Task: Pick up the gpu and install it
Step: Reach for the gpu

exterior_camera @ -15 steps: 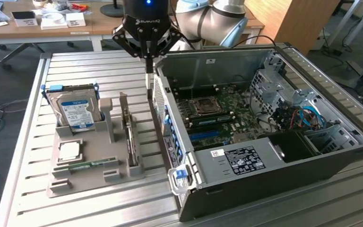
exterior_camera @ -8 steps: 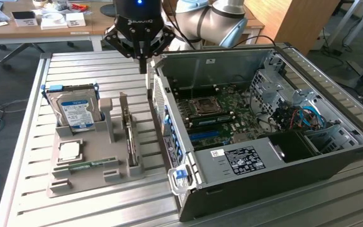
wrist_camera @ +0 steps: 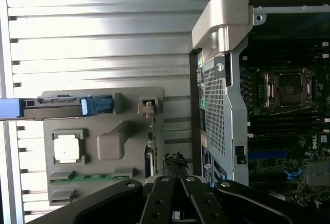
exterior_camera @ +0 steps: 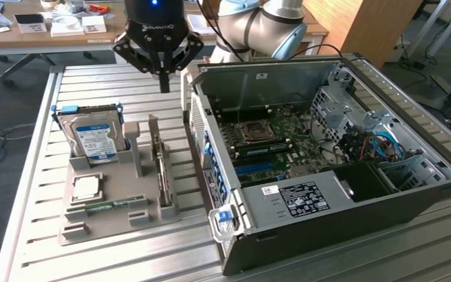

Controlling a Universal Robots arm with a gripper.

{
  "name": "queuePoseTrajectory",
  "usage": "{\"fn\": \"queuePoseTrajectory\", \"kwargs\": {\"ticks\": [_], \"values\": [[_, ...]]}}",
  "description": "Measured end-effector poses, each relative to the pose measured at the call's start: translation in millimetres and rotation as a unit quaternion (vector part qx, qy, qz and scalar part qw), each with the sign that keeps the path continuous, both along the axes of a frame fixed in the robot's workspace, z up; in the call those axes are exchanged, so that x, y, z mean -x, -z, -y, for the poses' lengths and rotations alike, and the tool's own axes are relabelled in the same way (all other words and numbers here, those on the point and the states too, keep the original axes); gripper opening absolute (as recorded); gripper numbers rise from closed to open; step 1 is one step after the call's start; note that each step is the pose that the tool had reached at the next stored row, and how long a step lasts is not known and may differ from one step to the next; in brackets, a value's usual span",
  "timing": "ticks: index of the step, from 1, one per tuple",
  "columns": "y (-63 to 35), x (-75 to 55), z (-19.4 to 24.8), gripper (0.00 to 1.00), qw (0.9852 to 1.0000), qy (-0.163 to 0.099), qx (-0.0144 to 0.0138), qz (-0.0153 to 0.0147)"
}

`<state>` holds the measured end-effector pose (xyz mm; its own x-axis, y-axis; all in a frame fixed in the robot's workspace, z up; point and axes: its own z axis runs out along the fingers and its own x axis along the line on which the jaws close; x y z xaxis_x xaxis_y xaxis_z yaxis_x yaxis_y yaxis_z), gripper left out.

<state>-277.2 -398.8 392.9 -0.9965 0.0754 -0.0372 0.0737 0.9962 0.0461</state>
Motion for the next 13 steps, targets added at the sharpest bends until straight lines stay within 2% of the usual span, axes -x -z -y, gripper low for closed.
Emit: {"fn": "queuePoseTrajectory", "kwargs": {"ticks": [13], "values": [[0.4,15.7,0.0,0.11,1.0,0.0,0.0,0.0]]}}
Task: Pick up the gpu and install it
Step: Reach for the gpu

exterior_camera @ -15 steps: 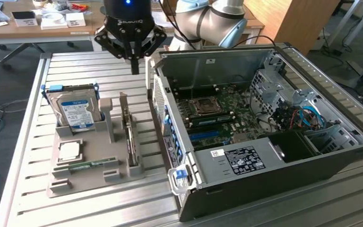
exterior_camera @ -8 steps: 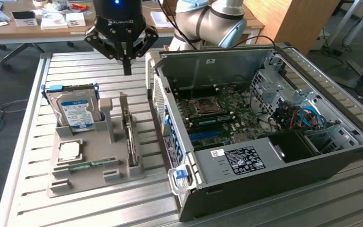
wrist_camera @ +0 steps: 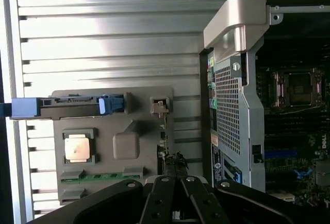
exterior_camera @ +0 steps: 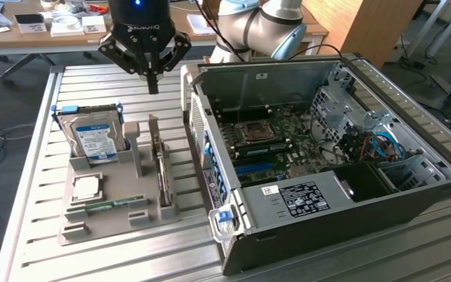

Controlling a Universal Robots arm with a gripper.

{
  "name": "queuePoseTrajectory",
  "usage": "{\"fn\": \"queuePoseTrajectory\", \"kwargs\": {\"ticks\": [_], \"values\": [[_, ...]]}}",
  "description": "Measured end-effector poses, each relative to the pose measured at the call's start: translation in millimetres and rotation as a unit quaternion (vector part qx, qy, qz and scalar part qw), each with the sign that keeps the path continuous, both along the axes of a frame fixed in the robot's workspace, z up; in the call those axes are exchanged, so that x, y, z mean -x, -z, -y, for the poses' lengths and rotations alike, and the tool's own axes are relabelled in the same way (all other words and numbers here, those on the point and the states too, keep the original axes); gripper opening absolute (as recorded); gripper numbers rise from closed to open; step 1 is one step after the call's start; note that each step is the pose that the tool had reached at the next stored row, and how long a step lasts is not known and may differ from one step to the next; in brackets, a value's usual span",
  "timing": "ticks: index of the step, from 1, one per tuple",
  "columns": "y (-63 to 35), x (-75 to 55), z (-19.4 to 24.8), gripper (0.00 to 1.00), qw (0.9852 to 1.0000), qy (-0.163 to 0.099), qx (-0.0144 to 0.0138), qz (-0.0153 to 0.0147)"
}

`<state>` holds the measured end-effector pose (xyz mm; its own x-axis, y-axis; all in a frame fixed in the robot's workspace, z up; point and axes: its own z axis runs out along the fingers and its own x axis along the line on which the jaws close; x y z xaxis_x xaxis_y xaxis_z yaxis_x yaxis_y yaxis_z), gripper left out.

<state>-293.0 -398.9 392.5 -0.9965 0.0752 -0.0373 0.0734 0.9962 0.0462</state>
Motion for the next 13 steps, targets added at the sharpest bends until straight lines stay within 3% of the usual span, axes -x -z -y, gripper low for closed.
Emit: {"fn": "queuePoseTrajectory", "kwargs": {"ticks": [6,13], "values": [[0.0,1.4,2.2,0.11,1.0,0.0,0.0,-0.0001],[0.0,1.4,14.7,0.11,1.0,0.0,0.0001,-0.0001]]}}
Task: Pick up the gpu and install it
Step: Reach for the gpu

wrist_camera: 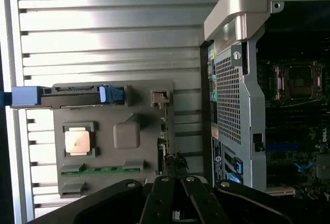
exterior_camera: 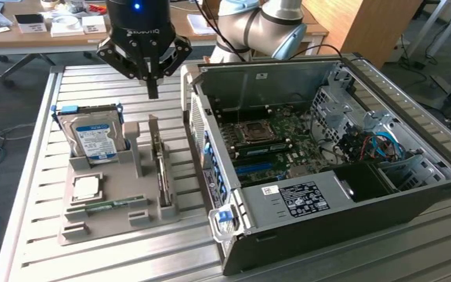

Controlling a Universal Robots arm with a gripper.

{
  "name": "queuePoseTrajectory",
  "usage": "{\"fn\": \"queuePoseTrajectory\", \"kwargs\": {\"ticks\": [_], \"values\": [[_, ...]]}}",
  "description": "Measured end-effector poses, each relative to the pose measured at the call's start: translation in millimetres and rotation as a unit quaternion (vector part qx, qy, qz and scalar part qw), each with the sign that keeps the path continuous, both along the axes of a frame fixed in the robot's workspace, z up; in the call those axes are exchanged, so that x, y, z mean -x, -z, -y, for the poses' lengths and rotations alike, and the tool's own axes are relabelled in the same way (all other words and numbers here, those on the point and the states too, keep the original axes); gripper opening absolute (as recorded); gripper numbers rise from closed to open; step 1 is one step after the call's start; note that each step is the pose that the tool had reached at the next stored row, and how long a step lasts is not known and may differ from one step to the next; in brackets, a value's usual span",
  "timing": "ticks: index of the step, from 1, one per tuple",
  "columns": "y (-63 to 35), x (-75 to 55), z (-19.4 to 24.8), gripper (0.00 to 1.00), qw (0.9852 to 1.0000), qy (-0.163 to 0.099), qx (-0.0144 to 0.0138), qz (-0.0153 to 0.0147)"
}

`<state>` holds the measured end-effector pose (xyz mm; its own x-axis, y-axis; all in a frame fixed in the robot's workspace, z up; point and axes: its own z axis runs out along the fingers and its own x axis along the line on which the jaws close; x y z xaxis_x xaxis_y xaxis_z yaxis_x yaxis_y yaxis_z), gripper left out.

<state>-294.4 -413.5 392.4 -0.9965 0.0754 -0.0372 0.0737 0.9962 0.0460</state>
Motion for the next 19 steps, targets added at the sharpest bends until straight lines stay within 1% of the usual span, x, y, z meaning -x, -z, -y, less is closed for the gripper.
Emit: {"fn": "queuePoseTrajectory", "kwargs": {"ticks": [7,8,9,11,15,17,19], "values": [[0.0,0.0,15.4,0.11,1.0,0.0,0.0,0.0],[0.1,0.1,20.0,0.11,1.0,0.0,0.0,0.0],[0.1,0.1,22.6,0.11,1.0,0.0,0.0,0.0],[0.2,0.2,32.5,0.11,1.0,0.0,0.0,0.0],[0.5,0.5,41.0,0.11,1.0,0.0,0.0,0.0],[0.7,0.7,44.2,0.11,1.0,0.0,0.0,0.0],[0.9,0.9,46.2,0.11,1.0,0.0,0.0,0.0]]}}
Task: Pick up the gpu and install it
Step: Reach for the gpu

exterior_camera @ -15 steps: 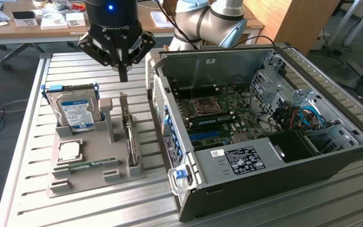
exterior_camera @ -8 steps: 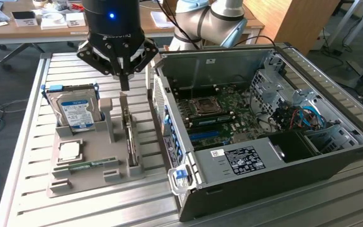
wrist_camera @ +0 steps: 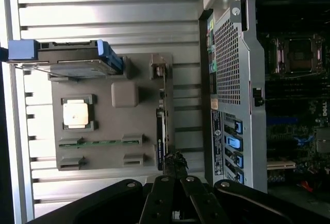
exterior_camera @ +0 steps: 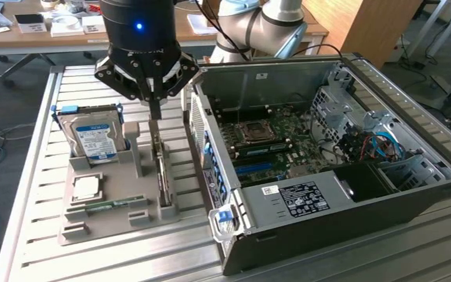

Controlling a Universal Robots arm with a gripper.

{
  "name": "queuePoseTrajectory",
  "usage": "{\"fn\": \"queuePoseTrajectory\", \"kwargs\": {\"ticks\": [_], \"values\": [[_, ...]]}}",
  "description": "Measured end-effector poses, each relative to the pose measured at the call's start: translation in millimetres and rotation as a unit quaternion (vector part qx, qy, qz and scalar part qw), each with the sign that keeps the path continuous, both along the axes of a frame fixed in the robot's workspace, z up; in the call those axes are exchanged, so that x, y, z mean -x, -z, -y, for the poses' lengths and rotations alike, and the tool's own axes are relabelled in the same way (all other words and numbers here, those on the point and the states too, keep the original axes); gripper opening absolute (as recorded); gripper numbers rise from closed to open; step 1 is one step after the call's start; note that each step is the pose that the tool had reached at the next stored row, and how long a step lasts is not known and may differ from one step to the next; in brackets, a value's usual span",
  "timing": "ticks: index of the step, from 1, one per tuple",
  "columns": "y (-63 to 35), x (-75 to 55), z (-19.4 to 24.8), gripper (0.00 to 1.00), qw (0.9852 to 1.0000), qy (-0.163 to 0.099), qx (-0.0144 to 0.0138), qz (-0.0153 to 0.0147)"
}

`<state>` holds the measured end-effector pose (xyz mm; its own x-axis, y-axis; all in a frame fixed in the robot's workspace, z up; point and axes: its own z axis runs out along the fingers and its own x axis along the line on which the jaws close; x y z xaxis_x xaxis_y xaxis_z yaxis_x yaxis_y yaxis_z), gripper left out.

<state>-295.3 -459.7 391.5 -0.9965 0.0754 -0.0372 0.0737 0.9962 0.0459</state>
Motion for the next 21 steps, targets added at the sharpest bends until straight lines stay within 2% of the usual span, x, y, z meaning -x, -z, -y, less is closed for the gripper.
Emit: {"fn": "queuePoseTrajectory", "kwargs": {"ticks": [6,12,21], "values": [[0.8,3.1,2.8,0.11,1.0,0.0,0.0,0.0],[2.2,3.6,10.6,0.11,1.0,0.0,0.0,0.0],[6.3,4.1,18.7,0.11,1.0,0.001,0.0003,0.0]]}}
